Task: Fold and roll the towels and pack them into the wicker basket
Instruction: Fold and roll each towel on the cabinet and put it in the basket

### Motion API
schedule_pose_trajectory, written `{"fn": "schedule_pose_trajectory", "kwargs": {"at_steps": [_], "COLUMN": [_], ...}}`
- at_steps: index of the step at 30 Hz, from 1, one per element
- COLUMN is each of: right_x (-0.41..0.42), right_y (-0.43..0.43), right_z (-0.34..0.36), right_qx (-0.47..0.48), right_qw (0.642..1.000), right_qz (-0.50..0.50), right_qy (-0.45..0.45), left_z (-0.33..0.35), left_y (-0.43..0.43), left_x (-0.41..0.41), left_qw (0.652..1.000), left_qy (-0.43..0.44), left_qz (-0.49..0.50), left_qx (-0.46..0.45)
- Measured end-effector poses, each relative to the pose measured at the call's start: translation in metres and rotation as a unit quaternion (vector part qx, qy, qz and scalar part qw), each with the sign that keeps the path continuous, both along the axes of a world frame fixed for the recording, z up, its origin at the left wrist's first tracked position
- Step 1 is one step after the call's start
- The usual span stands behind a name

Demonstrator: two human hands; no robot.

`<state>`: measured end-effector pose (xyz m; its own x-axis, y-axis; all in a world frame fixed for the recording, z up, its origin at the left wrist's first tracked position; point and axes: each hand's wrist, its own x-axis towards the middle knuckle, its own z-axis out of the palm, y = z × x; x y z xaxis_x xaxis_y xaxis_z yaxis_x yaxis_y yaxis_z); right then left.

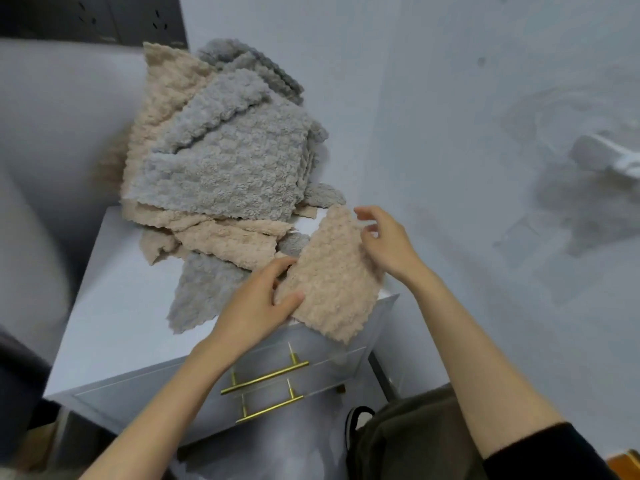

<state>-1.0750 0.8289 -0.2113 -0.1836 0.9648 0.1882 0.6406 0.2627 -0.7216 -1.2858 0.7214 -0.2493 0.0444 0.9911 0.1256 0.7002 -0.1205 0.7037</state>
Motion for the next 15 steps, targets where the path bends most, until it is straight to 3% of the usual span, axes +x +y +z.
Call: {"fn": "schedule_pose_trajectory", "kwargs": {"at_steps": [3,6,11,15], "right_x": [0.002,-0.002,-0.019,-0.027], "right_y": [-0.036,-0.073,-0.111,-0.107], "right_z": [0.002,-0.002,-0.037,-0.064], "right_qx": [0.007,0.016,0.117,0.178], "right_qw": [0.999,0.989,0.935,0.891], "right_qz": [0.036,0.101,0.135,0.092], "right_qy": [-0.037,-0.109,-0.307,-0.407], "left_z": [0.0,-0.003,-0.014,-0.025], "left_y": [-0.004,-0.007,-0.012,-0.01], "left_x": [-0.007,-0.016,-0.027,-0.034], "left_qw": [0.999,0.989,0.964,0.957], "left_qy": [0.02,0.106,0.223,0.243], "left_qz": [-0.032,-0.078,-0.127,-0.139], "left_qx": [0.018,0.061,0.075,0.077]}}
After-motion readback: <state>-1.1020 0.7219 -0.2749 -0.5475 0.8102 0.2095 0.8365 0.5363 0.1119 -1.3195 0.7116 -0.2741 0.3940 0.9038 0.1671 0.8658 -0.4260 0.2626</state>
